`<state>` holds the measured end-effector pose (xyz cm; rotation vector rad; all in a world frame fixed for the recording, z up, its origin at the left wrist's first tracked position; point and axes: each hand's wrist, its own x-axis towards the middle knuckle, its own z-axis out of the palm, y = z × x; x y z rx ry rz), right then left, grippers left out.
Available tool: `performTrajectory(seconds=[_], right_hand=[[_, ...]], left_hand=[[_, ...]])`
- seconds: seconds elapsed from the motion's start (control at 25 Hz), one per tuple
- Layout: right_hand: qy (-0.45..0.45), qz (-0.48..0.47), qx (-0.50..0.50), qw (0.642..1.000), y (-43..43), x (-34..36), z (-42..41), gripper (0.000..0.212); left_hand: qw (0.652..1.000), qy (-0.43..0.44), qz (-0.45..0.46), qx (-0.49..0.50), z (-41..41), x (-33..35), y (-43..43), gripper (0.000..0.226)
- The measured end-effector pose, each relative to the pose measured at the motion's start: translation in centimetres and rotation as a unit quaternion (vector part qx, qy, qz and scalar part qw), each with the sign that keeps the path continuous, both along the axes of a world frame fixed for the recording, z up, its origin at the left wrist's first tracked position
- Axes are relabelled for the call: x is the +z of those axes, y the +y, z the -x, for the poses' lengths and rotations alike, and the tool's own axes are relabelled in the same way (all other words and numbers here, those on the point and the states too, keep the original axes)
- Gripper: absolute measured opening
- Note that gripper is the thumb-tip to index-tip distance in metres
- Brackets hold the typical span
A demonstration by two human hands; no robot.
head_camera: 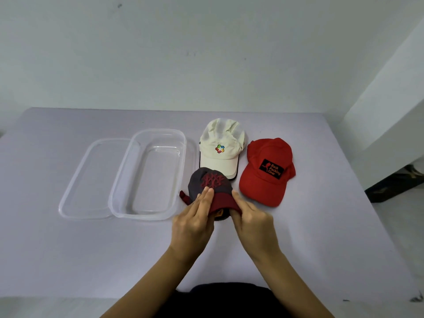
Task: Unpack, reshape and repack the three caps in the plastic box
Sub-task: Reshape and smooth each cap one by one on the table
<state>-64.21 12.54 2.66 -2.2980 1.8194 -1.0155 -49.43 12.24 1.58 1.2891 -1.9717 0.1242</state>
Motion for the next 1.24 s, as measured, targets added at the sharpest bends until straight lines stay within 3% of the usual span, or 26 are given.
performTrajectory(seconds=[0.12,0.2,0.24,0.28,0.32,0.36,0.4,0.44,0.64,0.72,0.84,0.92,1.0,1.12,1.24], right_hand=[[-0.049,-0.08,0.063,0.994,-0.5,1.0,1.2,0.06],[-0.225,-0.213,0.047,0.95,0.0,1.8,1.7,0.075],[-0.373,-0.264,0.001,0.889,0.3,2.2,1.7,0.069],[-0.515,-0.299,-0.039,0.802,0.5,2.8,1.6,0.052],[-0.635,-0.349,-0.055,0.687,0.5,3.6,1.6,0.035],[-0.711,-0.386,-0.037,0.586,0.5,3.9,1.6,0.035],[-0.752,-0.403,-0.006,0.521,0.5,4.0,1.4,0.04],[-0.771,-0.397,0.01,0.498,0.3,3.9,1.3,0.039],[-0.805,-0.357,-0.064,0.47,-0.5,2.2,1.2,0.032],[-0.802,-0.365,-0.069,0.468,-0.7,1.7,1.4,0.031],[-0.791,-0.379,-0.078,0.474,-0.6,1.1,0.8,0.03],[-0.779,-0.399,-0.074,0.477,-0.1,0.8,0.3,0.029],[-0.771,-0.413,-0.067,0.48,0.3,0.5,0.0,0.03],[-0.761,-0.426,-0.067,0.485,0.7,-0.3,-0.3,0.03],[-0.73,-0.433,-0.076,0.524,0.7,-1.3,-0.1,0.031]], left_hand=[[0.999,-0.038,0.007,0.002,-0.9,0.6,0.5,0.037],[0.998,-0.046,0.03,0.03,-1.3,1.5,1.0,0.032],[0.997,-0.045,0.043,0.041,-1.4,1.9,1.2,0.029],[0.997,-0.044,0.055,0.044,-1.6,2.2,1.3,0.028],[0.996,-0.045,0.065,0.036,-1.6,2.2,1.5,0.029],[0.996,-0.051,0.067,0.018,-1.5,1.9,1.5,0.033],[0.996,-0.061,0.065,0.001,-1.4,1.5,1.5,0.036],[0.996,-0.071,0.058,-0.016,-1.2,1.1,1.4,0.039],[0.976,-0.091,-0.114,-0.16,-1.7,0.8,0.1,0.058],[0.97,-0.01,-0.179,-0.163,-1.7,1.6,-0.4,0.059],[0.954,0.153,-0.254,-0.042,-1.2,4.3,-3.4,0.056],[0.928,0.202,-0.314,0.001,-1.6,6.1,-6.5,0.064],[0.889,0.238,-0.39,-0.028,-2.6,6.8,-9.1,0.065],[0.842,0.222,-0.486,-0.077,-3.6,5.7,-10.4,0.054],[0.803,0.322,-0.499,-0.056,-3.5,4.9,-10.9,0.031]])
